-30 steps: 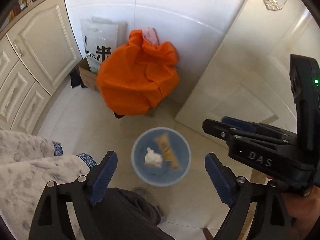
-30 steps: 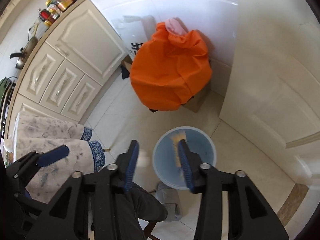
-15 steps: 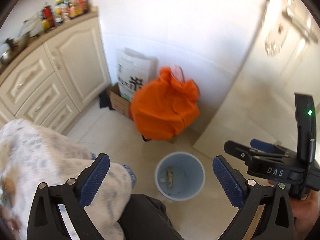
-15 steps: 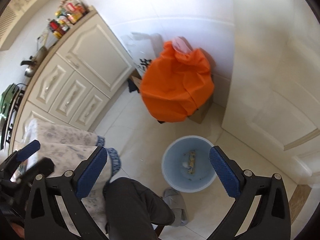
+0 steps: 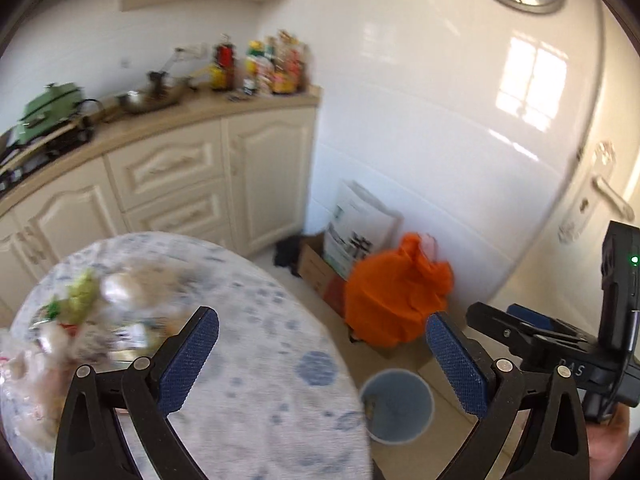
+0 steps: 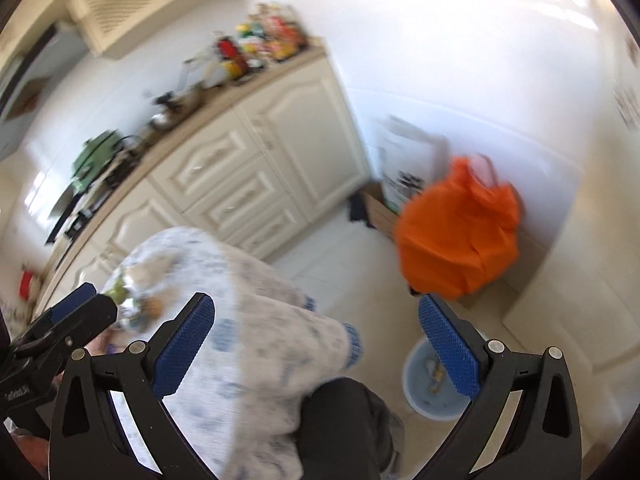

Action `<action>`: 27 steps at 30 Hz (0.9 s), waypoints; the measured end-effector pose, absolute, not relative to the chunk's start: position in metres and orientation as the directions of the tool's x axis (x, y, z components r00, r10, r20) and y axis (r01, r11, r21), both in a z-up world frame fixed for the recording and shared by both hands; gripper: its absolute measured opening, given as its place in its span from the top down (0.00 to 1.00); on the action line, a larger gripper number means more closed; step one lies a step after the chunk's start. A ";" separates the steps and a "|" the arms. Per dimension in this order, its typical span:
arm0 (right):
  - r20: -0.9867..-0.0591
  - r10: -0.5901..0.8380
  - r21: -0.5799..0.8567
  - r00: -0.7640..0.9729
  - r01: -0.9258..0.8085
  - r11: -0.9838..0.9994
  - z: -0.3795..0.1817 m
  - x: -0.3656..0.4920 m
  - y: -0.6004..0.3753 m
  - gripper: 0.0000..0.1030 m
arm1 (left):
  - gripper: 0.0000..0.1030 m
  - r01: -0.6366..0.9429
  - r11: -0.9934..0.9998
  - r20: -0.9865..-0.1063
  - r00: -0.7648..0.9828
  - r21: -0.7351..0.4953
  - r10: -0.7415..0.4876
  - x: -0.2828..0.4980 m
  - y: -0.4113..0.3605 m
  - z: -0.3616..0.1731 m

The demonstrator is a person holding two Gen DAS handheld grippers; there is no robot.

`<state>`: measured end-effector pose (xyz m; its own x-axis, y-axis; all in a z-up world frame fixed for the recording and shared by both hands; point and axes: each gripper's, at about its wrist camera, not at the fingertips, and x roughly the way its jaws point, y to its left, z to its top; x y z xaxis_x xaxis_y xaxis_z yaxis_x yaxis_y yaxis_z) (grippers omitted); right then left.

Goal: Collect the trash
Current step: 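Return both grippers from the bin to the table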

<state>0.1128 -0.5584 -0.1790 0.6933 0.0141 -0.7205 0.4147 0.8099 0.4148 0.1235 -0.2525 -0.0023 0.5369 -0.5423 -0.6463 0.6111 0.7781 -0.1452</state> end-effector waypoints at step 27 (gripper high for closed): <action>-0.474 0.260 0.227 0.841 -0.169 0.959 -0.039 0.196 -0.307 0.00 | 0.01 0.128 0.989 -0.443 0.884 -0.074 -0.148 0.041 -0.010 0.038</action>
<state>0.1957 -0.3071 -0.0392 0.8409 0.2601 -0.4745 -0.1685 0.9592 0.2272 0.0411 -0.0104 0.0379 0.8845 -0.1478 -0.4426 0.1282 0.9890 -0.0742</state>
